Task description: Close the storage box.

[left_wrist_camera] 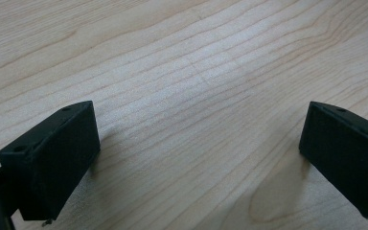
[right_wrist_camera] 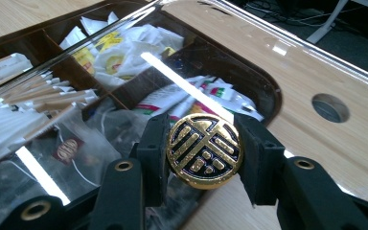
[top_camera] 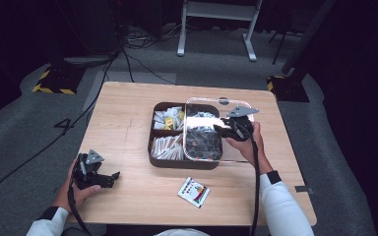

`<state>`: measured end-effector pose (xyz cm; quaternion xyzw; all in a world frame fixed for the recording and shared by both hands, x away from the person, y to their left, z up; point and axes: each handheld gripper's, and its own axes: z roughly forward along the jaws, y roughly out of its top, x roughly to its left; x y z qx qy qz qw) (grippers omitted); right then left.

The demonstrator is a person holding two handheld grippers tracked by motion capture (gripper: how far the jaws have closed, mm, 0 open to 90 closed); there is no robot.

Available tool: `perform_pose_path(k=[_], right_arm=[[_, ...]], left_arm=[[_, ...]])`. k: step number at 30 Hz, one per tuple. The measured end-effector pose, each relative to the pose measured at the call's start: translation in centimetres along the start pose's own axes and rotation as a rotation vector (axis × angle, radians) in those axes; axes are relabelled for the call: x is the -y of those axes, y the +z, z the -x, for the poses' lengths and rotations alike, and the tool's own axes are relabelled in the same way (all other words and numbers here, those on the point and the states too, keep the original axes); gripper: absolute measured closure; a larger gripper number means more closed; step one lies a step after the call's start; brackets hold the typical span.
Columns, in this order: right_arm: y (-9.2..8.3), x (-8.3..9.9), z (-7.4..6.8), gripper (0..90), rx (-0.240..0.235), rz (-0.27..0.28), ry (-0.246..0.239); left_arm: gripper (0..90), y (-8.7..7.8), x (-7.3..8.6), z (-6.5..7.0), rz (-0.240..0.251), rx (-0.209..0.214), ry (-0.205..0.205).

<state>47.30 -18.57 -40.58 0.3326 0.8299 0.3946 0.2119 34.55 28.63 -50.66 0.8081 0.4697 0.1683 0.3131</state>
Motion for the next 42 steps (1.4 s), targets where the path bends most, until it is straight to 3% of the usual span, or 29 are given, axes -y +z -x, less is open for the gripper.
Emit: perform_pose_path(k=[5, 15, 42], right_arm=[[1.2, -1.1, -1.5, 59.4, -0.017, -0.001, -0.015], [3.0, -2.3, -3.2, 59.4, -0.042, -0.013, -0.034], [6.4, -3.5, -4.8, 59.4, -0.053, -0.054, -0.013]], left_arm=[[0.5, 0.0, 0.0, 0.0, 0.000, 0.000, 0.000], [0.5, 0.0, 0.0, 0.0, 0.000, 0.000, 0.000], [0.5, 0.0, 0.0, 0.0, 0.000, 0.000, 0.000]])
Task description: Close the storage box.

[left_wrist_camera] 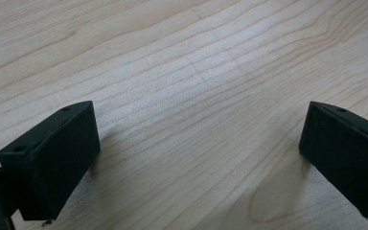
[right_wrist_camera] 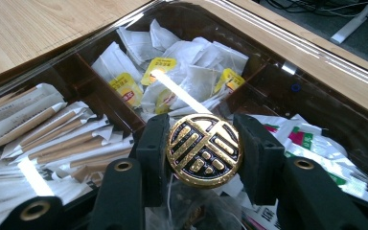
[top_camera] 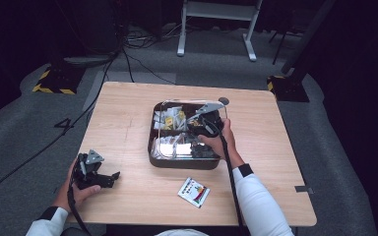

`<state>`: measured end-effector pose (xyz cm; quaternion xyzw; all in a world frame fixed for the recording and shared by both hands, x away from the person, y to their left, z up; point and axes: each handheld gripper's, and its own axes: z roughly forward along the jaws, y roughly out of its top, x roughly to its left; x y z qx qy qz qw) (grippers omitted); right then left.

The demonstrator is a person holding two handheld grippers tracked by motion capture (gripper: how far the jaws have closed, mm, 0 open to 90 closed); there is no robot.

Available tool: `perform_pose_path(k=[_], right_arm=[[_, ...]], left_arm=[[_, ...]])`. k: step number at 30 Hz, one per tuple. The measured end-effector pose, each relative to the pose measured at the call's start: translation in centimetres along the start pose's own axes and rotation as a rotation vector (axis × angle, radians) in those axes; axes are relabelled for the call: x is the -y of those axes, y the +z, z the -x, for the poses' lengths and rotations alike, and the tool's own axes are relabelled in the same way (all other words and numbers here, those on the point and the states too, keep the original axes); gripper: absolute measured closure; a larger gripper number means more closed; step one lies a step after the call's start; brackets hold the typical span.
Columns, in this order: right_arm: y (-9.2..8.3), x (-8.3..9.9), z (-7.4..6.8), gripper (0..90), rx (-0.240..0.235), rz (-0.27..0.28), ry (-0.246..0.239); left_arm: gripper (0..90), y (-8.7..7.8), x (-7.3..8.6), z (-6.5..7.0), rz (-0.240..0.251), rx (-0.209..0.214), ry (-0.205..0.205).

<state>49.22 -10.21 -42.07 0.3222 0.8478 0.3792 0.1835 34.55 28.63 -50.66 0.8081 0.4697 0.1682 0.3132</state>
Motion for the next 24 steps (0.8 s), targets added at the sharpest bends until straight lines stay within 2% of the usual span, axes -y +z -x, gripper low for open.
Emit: perform_pose_path(k=[12, 24], right_arm=[[2.0, -0.5, -1.2, 59.4, 0.000, -0.011, 0.021], [2.7, -0.5, -1.3, 59.4, 0.002, -0.015, 0.042]], left_arm=[[0.5, 0.0, 0.0, 0.0, 0.001, 0.000, 0.001], [0.5, 0.0, 0.0, 0.0, 0.000, 0.000, 0.001]])
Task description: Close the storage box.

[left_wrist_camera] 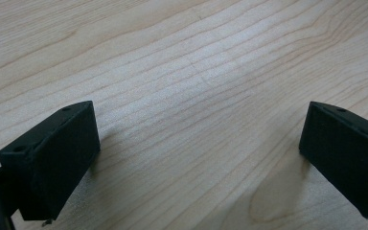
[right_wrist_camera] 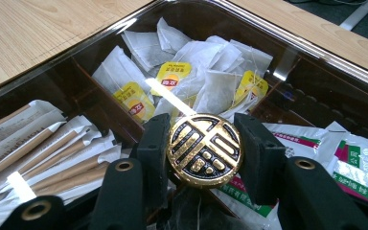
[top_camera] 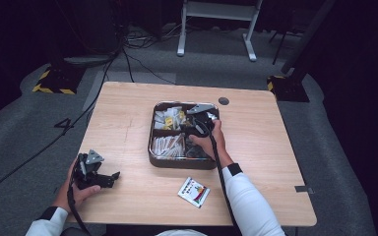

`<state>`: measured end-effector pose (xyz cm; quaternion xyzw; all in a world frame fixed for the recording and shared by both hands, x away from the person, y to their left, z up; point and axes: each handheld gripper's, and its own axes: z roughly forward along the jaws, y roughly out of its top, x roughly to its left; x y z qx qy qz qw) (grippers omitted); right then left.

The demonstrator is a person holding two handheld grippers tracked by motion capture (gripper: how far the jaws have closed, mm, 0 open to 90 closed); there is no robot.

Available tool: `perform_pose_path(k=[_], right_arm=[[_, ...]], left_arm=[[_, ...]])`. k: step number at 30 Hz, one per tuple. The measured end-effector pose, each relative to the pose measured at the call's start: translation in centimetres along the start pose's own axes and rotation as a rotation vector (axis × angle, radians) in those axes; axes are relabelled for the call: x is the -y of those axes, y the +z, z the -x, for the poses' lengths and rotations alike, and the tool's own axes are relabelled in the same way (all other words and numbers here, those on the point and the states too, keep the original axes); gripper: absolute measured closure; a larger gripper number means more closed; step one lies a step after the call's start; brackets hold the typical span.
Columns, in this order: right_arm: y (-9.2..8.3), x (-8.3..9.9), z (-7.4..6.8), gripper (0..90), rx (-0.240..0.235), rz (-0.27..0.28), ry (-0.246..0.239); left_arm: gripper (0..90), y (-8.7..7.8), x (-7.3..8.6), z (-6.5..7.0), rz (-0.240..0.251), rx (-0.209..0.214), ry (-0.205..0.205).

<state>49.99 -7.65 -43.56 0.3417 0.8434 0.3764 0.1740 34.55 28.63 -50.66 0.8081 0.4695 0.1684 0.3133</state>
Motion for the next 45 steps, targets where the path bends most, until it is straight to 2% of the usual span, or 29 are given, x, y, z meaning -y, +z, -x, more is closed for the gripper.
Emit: perform_pose_path(k=[13, 18, 23, 34, 42, 45], right_arm=[[0.0, 0.1, -0.1, 59.3, -0.021, -0.004, 0.008], [0.0, 0.2, -0.1, 59.3, -0.020, -0.008, 0.003], [0.3, 0.4, -0.3, 59.1, 0.000, -0.004, 0.009], [0.3, 0.5, -0.2, 57.6, -0.012, -0.004, 0.014], [0.1, 0.6, 0.1, 47.1, -0.011, -0.010, 0.005], [-0.3, 1.0, 0.7, 38.6, -0.012, -0.008, 0.017]], left_arm=[[0.5, 0.0, 0.0, 0.0, 0.000, 0.000, 0.000], [0.5, 0.0, 0.0, 0.0, 0.000, 0.000, 0.000], [0.5, 0.0, 0.0, 0.0, 0.000, 0.000, -0.001], [0.5, 0.0, 0.0, 0.0, 0.000, 0.000, 0.000], [0.5, 0.0, 0.0, 0.0, 0.000, 0.000, -0.001], [0.5, 0.0, 0.0, 0.0, 0.000, 0.000, -0.001]])
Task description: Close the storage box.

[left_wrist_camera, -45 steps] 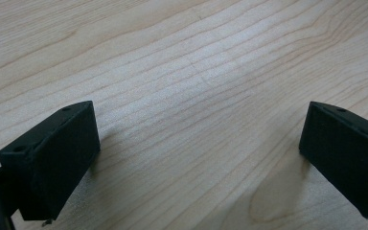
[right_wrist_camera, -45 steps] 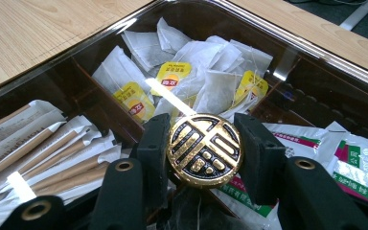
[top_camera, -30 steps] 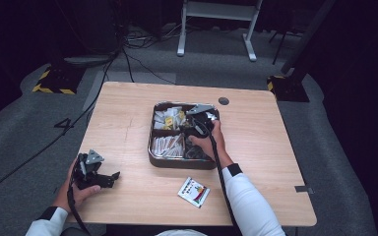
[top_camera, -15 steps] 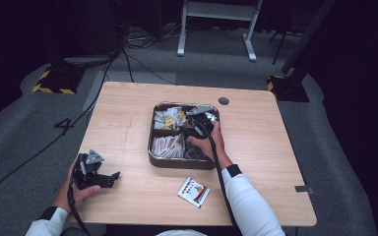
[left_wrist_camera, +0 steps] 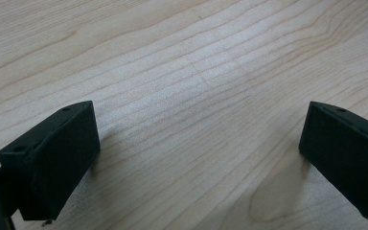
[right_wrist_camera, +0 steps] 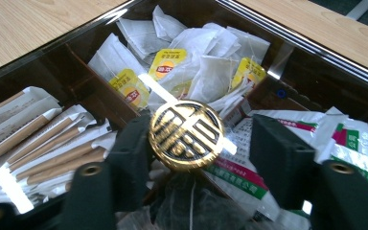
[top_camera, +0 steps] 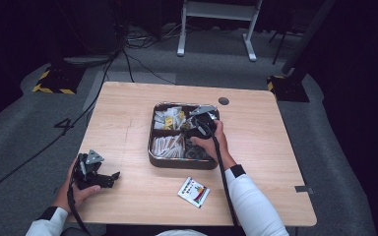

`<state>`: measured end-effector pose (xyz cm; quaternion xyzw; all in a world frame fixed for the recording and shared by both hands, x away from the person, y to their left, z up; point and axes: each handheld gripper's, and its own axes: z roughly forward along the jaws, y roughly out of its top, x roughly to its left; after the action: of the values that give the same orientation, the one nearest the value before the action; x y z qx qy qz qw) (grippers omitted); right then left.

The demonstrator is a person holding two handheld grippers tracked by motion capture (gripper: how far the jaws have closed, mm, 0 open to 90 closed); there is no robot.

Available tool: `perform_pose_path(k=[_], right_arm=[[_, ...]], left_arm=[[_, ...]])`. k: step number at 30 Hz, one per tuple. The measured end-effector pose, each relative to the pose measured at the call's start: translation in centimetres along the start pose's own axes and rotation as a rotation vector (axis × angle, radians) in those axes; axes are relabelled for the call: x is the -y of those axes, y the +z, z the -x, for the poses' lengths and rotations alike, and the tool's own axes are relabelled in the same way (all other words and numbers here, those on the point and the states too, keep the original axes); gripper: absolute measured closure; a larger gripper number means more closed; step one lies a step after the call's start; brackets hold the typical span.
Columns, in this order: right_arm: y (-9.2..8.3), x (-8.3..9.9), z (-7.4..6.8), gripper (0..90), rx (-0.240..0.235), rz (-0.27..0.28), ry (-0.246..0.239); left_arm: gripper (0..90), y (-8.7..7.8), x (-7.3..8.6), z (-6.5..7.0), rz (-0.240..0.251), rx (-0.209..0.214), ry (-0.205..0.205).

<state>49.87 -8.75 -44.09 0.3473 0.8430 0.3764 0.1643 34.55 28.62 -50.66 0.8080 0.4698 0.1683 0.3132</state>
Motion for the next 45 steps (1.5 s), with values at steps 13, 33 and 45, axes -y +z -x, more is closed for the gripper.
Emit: perform_pose_path(k=[13, 33, 45], right_arm=[[-2.5, 1.1, -0.1, 30.8, -0.045, 0.000, -0.151], [-6.3, 2.7, 0.9, 27.3, -0.029, -0.002, -0.210], [-7.4, 3.8, 0.9, 25.5, -0.025, -0.011, -0.235]], left_arm=[[0.5, 0.0, 0.0, 0.0, 0.000, 0.000, 0.000], [0.5, 0.0, 0.0, 0.0, 0.000, 0.000, 0.000], [0.5, 0.0, 0.0, 0.0, 0.000, 0.000, 0.000]])
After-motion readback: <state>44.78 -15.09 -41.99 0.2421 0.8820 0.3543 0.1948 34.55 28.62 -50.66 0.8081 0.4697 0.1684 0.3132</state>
